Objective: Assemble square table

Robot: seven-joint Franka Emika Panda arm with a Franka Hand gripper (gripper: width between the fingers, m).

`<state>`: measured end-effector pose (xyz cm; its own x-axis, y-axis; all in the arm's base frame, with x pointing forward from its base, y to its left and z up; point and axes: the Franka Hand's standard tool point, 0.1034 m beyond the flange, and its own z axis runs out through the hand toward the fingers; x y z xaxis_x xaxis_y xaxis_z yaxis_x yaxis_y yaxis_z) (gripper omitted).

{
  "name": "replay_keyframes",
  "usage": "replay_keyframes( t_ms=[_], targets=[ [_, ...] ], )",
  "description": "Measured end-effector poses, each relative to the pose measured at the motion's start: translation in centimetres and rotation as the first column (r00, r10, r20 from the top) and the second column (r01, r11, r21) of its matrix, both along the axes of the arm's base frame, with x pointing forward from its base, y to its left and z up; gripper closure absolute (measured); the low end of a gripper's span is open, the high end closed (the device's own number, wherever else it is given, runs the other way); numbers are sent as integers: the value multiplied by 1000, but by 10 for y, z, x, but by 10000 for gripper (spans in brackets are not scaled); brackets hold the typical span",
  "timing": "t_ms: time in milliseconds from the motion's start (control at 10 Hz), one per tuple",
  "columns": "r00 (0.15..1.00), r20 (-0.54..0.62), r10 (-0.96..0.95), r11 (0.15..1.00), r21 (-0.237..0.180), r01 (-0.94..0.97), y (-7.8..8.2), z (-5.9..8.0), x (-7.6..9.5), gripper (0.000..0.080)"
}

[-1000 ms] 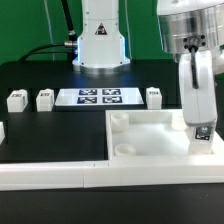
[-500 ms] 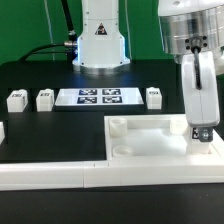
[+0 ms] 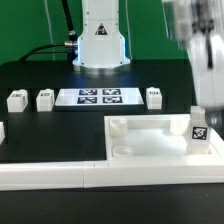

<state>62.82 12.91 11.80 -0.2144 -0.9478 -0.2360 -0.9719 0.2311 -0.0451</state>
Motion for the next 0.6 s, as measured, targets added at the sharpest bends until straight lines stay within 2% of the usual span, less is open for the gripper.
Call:
replay_keyframes(
  t_ms=[100, 200, 600],
  targets=[
    [1000, 5, 2, 1000, 1, -2, 0, 3, 0, 151],
    [1000, -3, 6, 1000, -2, -6, 0, -3, -2, 151],
    [1000, -1, 18, 1000, -3, -19, 1, -3, -2, 151]
  ],
)
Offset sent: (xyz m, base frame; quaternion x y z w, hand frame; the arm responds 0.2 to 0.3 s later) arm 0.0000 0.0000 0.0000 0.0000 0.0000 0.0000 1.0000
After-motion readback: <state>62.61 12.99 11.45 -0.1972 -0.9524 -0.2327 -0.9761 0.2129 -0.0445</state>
